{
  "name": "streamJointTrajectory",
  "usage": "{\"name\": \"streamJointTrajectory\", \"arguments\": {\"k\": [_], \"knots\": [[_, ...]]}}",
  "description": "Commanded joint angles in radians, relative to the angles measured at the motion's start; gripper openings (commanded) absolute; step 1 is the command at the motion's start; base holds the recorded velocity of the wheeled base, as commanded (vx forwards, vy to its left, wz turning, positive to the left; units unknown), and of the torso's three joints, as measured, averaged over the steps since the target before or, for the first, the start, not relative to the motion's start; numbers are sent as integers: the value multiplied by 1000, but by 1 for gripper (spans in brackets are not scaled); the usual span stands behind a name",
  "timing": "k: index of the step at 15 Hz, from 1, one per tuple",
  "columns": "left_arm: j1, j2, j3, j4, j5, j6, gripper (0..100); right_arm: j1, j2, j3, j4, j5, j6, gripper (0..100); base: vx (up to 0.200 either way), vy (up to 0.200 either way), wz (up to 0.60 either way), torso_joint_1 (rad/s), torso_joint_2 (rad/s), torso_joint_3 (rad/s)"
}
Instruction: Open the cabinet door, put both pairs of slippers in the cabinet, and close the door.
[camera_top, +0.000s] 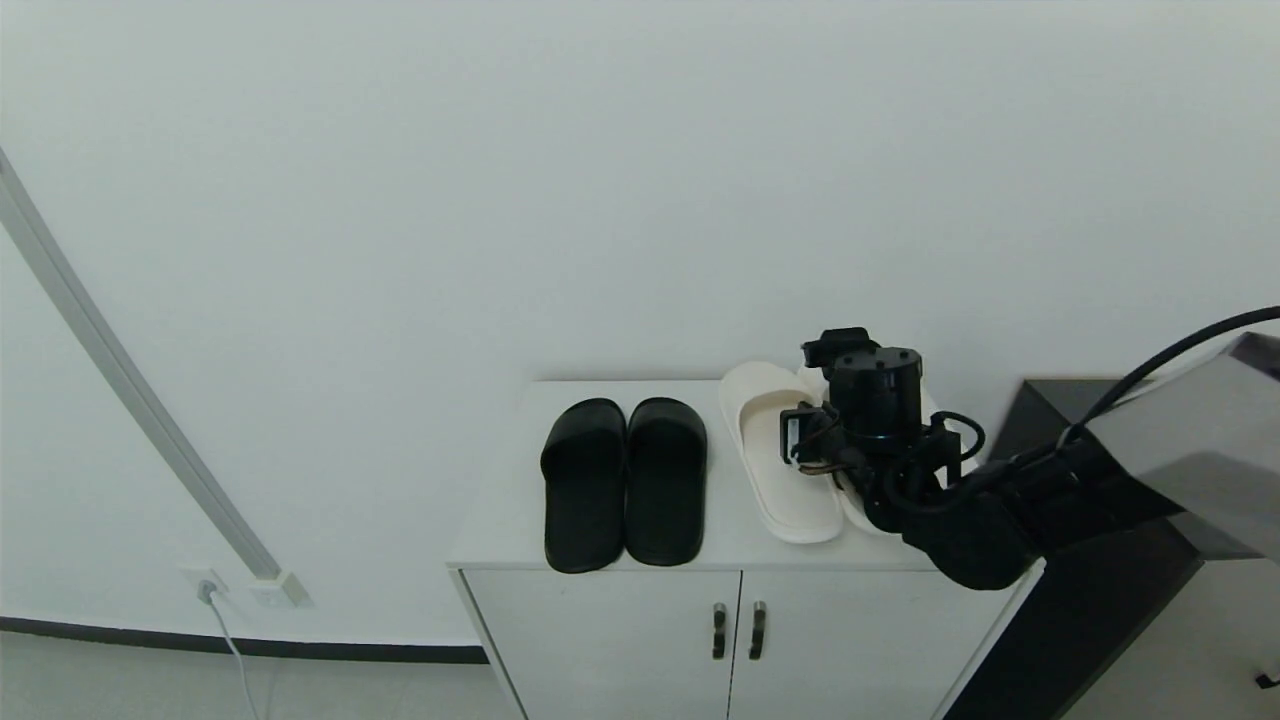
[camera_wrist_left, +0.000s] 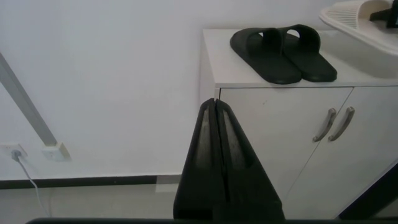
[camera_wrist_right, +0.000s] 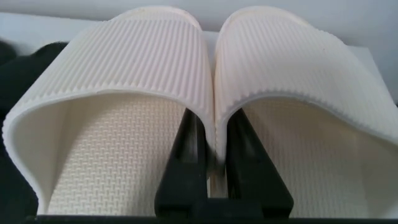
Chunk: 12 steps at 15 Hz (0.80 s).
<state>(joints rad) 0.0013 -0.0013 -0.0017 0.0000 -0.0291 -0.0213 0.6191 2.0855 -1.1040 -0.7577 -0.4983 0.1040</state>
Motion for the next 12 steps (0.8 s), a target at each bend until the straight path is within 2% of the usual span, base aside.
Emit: {"name": "streamJointTrajectory", "arguments": {"k": [1,4,6,8,12], "knots": [[0,1,0,0,0,0,0,51,-180,145,3,72,-29,0,0,0,0,0,0,0],[0,1,0,0,0,-2,0,93,-358,332,11,262,-30,0,0,0,0,0,0,0],[0,1,0,0,0,-2,0,108,-490,441,97,432,-30,0,0,0,0,0,0,0],[0,1,0,0,-2,0,0,131,-559,483,147,497,-27,0,0,0,0,0,0,0],[0,1,0,0,-2,0,0,163,-555,506,147,508,-29,0,0,0,0,0,0,0]]}}
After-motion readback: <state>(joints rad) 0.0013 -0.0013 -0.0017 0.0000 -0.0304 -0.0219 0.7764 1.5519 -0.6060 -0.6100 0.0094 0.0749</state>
